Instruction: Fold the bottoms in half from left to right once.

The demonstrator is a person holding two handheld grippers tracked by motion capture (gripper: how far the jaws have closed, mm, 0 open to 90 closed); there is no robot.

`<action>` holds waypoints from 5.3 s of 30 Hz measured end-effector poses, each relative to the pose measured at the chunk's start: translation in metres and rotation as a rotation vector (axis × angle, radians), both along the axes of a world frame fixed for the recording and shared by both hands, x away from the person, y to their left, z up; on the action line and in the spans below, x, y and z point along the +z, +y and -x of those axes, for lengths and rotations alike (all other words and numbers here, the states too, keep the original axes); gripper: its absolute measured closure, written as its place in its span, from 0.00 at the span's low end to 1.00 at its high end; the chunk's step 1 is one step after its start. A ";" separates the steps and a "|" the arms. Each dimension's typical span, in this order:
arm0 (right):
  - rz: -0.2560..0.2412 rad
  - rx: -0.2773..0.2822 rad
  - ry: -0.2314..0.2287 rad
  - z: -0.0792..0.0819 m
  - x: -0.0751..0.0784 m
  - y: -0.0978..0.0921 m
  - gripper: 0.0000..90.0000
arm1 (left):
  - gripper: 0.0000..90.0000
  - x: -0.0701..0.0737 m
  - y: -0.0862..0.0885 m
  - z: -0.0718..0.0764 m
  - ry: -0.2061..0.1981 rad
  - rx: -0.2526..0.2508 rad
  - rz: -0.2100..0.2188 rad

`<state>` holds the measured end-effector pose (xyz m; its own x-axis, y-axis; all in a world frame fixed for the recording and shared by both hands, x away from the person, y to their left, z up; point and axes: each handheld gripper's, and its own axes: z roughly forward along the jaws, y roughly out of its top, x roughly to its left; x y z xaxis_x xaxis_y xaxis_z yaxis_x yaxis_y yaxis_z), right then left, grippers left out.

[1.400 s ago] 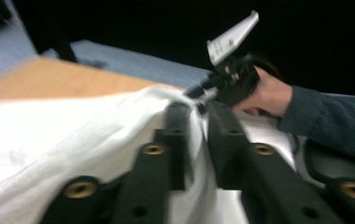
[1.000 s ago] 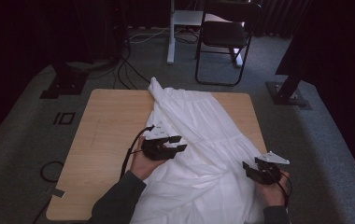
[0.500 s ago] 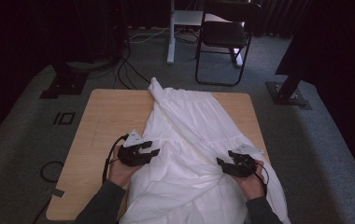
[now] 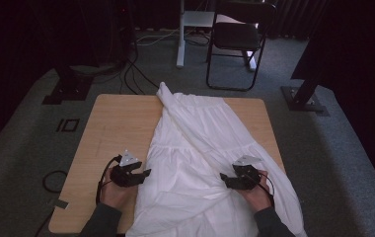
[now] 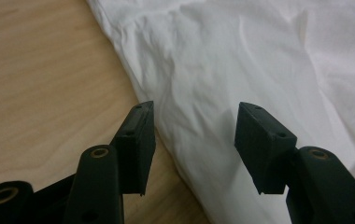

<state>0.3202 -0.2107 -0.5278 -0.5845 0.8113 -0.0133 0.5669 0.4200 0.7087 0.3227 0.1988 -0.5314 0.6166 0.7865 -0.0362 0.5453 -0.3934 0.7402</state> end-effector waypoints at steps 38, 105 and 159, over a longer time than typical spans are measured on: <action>0.082 -0.395 0.018 -0.051 -0.024 -0.139 0.66 | 0.35 -0.012 -0.065 0.003 0.071 -0.104 0.045; -0.050 -0.037 -0.031 -0.083 0.010 0.020 0.56 | 0.55 0.017 0.023 0.025 -0.010 0.151 0.029; -0.230 -0.090 0.020 0.070 -0.020 -0.118 0.59 | 0.58 0.000 0.006 0.082 0.079 -0.101 0.076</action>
